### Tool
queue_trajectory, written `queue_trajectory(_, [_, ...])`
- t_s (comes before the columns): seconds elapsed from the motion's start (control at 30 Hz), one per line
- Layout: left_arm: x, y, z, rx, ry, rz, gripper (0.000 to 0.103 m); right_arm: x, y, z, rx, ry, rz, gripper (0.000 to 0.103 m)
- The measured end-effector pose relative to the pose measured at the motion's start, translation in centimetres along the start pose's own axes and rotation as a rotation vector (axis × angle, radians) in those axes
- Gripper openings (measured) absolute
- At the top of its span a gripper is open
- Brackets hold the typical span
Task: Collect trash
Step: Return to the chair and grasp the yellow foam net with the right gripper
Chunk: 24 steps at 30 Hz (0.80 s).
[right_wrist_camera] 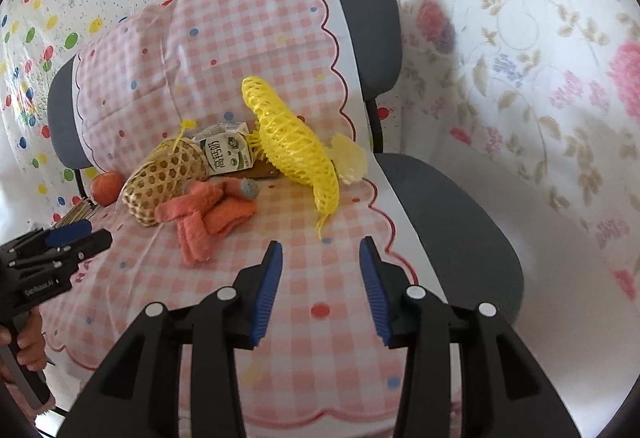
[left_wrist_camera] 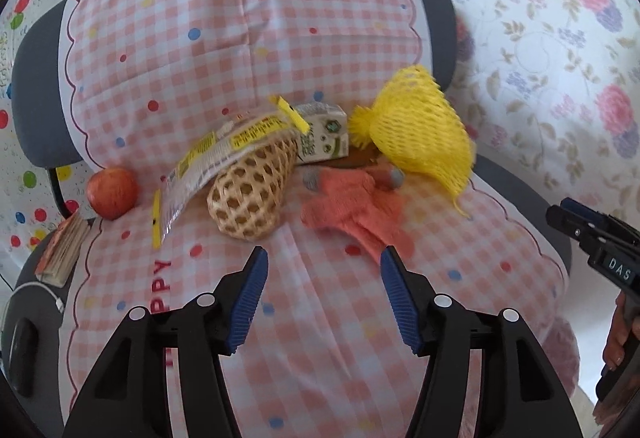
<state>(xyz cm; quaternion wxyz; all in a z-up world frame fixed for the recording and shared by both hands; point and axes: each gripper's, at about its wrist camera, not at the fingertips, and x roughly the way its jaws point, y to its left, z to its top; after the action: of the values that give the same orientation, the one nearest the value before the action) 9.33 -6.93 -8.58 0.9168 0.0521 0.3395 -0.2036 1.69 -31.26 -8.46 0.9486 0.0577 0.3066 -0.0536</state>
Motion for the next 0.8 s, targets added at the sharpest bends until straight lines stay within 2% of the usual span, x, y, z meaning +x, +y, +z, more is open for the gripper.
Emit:
queue_trajectory(0.17, [1.4,1.0,1.8,-0.006,0.003,-0.005,0.06,3.9,0.3,2.4,-0.074,0.005,0.024,0.045])
queue_trajectory(0.23, [1.6,1.4,2.0,0.0,-0.001,0.01,0.061,5.7,0.9,3.6,-0.115,-0.001,0.021,0.056])
queue_trajectory(0.3, [1.9,2.1,2.1,0.01,0.001,0.034,0.068,7.5,1.6,4.7,-0.151,0.001,0.021,0.061])
queue_trajectory(0.4, [2.2,3.7,2.1,-0.003,0.001,0.089,0.071,10.6,2.5,6.3,-0.18,0.02,-0.019,0.061])
queue_trajectory(0.57, [2.1,7.3,2.0,-0.061,0.005,0.123,0.071,13.9,3.8,7.6,-0.229,0.045,-0.065,0.061])
queue_trajectory(0.6, [2.0,7.8,2.0,-0.066,0.003,0.129,0.071,14.1,4.0,7.7,-0.237,0.047,-0.071,0.059])
queue_trajectory(0.67, [1.8,8.6,1.9,-0.071,-0.003,0.138,0.071,13.9,4.5,7.8,-0.248,0.044,-0.075,0.048])
queue_trajectory(0.73, [1.6,9.3,1.8,-0.073,-0.005,0.146,0.071,13.1,4.8,7.9,-0.246,0.04,-0.078,0.026])
queue_trajectory(0.8, [1.5,9.7,1.6,-0.078,-0.005,0.152,0.071,11.6,4.9,7.9,-0.228,0.029,-0.074,0.017])
